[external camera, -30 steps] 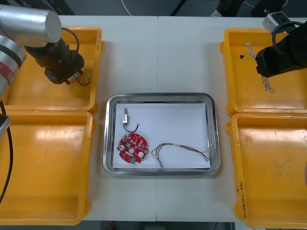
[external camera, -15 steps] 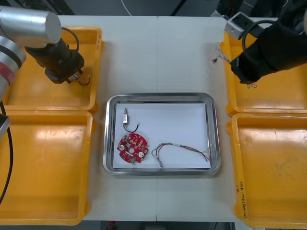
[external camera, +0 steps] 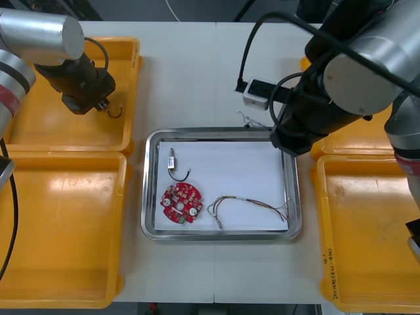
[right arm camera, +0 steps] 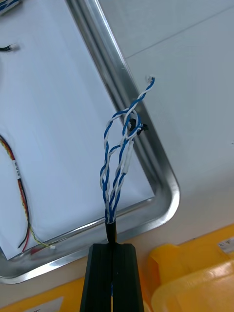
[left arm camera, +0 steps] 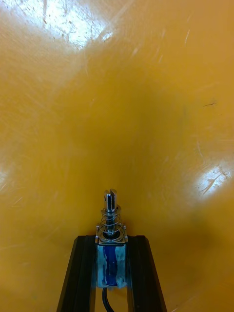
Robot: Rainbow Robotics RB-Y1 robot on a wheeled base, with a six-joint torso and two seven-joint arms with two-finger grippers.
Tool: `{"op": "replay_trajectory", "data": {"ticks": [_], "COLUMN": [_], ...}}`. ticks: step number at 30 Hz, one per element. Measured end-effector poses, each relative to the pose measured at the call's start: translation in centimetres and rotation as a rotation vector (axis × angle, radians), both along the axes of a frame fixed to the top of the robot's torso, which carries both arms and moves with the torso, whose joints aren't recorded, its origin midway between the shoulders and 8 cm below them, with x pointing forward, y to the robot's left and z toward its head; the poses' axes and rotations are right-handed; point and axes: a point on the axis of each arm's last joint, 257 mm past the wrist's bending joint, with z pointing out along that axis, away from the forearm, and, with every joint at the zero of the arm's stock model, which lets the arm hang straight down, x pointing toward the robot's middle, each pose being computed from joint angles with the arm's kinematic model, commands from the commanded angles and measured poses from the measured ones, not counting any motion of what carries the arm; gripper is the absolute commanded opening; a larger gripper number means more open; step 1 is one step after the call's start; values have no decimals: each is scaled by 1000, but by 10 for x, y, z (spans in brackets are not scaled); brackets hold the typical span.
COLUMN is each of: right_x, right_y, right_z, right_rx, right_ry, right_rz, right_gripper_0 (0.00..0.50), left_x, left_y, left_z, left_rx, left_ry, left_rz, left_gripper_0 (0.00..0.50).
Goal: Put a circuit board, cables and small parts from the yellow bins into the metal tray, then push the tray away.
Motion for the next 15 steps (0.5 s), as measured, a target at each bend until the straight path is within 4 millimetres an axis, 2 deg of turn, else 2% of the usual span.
{"op": "replay_trajectory", "data": {"ticks": [4,9,15], "right_x": [-7,-5,1], "right_y": [13,36,51], "right_z": [-16,-28,-49], "right_rx": [-49,-67,-122], "right_ry": [9,-31,-63], "right_rz": [38,93,183], "right_gripper_0": [0,0,0], "left_x": [0,-4,-12], "left_y": [0,-1,-2], "left_z": [0,4,25], "left_rx": [-2,-10,-36], "left_ry": [0,14,30], "left_rz": [-1,0,-4], "left_gripper_0": [0,0,0]}}
